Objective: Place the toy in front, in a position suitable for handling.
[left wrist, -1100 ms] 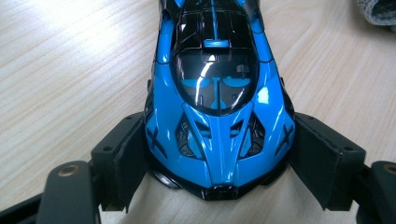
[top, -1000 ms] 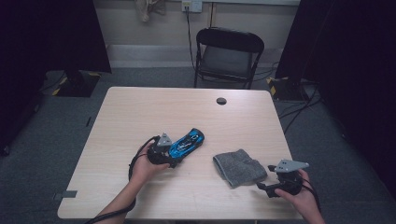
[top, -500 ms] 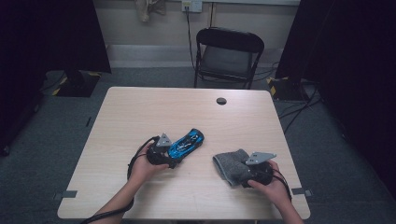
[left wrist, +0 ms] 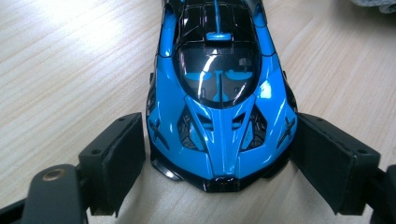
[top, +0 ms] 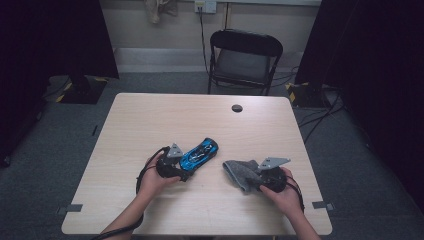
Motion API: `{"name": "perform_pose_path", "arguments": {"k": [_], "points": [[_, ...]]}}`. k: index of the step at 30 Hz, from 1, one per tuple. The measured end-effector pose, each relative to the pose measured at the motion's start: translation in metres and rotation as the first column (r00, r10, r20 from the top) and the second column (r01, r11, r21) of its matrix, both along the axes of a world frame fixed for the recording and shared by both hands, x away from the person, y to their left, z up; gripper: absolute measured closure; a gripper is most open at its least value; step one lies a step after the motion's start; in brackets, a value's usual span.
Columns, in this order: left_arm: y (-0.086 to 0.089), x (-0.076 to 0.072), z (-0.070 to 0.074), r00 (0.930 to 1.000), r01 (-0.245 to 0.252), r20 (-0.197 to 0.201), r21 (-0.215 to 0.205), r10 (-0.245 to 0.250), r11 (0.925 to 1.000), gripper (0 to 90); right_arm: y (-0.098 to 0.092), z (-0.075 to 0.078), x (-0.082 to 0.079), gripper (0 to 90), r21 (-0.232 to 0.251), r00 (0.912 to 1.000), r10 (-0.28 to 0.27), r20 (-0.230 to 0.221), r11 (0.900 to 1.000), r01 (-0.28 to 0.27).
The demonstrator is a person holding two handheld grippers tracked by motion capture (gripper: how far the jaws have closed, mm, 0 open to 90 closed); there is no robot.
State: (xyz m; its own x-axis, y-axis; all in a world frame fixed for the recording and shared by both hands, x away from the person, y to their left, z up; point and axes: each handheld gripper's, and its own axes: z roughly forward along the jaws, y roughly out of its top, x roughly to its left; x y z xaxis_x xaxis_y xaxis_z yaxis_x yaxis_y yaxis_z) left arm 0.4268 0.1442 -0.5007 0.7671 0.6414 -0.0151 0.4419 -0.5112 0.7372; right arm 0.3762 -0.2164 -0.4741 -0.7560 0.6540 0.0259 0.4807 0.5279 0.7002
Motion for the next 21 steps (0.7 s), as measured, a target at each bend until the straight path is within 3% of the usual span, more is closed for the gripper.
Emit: {"name": "perform_pose_path", "arguments": {"k": [9,14,21], "points": [[0.002,-0.003,0.0,1.0,-0.003,0.005,0.011,0.003,0.9999,15.6,0.038,0.025,0.016,68.8,0.035,0.9974,0.068,0.022,0.997,-0.069],[0.002,-0.003,0.0,1.0,-0.001,0.002,0.01,0.001,0.9999,15.6,0.074,0.039,0.03,69.0,0.005,0.9904,0.128,0.053,0.992,-0.128],[0.002,-0.004,0.0,1.0,-0.004,0.003,0.011,0.004,0.9999,15.9,0.108,0.039,0.044,68.9,-0.042,0.9827,0.174,0.064,0.984,-0.171]]}}
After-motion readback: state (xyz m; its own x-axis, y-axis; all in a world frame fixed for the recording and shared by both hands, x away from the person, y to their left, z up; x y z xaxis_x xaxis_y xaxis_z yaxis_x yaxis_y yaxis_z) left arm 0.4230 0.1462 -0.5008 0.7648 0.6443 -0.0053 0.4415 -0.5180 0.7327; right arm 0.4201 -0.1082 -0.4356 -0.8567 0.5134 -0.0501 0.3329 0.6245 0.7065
